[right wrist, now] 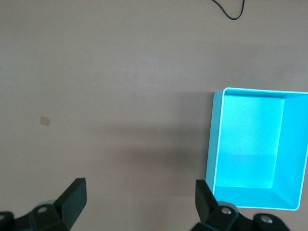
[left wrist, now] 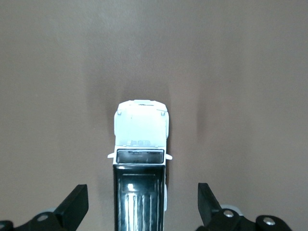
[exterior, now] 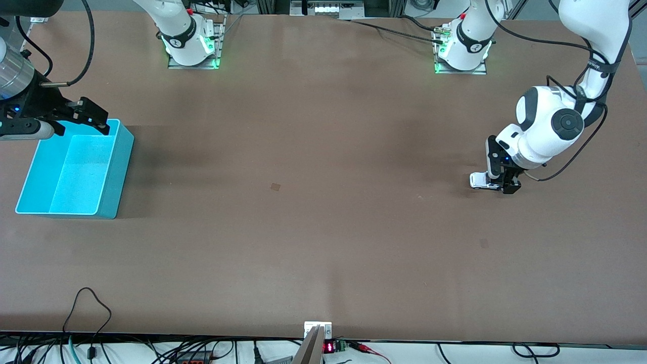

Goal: Wind and store white jeep toy
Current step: 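Lower the left gripper and grasp the white jeep's roof, then drag the jeep backward along the table with the left gripper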

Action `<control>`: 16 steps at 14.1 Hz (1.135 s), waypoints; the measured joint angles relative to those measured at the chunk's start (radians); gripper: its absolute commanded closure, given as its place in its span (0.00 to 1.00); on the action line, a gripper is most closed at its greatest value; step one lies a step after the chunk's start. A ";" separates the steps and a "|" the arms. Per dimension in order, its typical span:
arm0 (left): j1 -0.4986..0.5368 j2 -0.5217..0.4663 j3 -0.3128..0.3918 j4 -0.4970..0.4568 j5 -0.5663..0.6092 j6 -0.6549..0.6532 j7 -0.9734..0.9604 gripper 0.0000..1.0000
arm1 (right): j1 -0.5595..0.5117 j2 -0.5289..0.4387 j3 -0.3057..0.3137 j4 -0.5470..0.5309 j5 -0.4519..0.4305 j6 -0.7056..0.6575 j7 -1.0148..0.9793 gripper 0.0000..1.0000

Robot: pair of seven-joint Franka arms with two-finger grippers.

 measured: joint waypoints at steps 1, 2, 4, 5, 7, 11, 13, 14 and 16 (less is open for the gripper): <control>0.006 0.012 0.000 -0.002 0.000 0.013 0.001 0.00 | 0.000 0.000 0.000 0.000 0.000 0.000 0.000 0.00; 0.011 0.022 0.000 -0.003 0.000 0.022 0.002 0.00 | 0.000 0.000 0.000 0.000 0.000 0.000 0.000 0.00; 0.013 0.037 0.000 -0.003 0.000 0.035 0.003 0.18 | 0.000 0.000 0.000 0.000 0.000 0.000 0.000 0.00; 0.013 0.042 -0.001 -0.003 0.000 0.040 0.004 0.34 | 0.000 0.000 0.000 0.000 0.000 0.000 0.000 0.00; 0.012 0.044 -0.002 -0.003 0.000 0.041 0.004 0.70 | 0.000 0.000 0.000 0.000 0.000 0.000 0.000 0.00; 0.012 0.044 -0.002 -0.002 0.000 0.045 0.003 0.86 | 0.000 0.000 0.000 0.000 0.000 0.000 0.000 0.00; 0.012 0.044 -0.002 -0.002 0.000 0.044 -0.008 0.89 | 0.000 0.000 0.000 0.000 0.000 0.000 0.000 0.00; 0.012 0.044 -0.002 -0.002 0.000 0.042 -0.018 0.89 | 0.000 0.000 0.000 0.000 0.000 0.000 0.000 0.00; 0.013 0.044 -0.002 -0.002 0.000 0.041 -0.025 0.90 | 0.000 0.000 0.000 0.000 0.000 0.000 0.000 0.00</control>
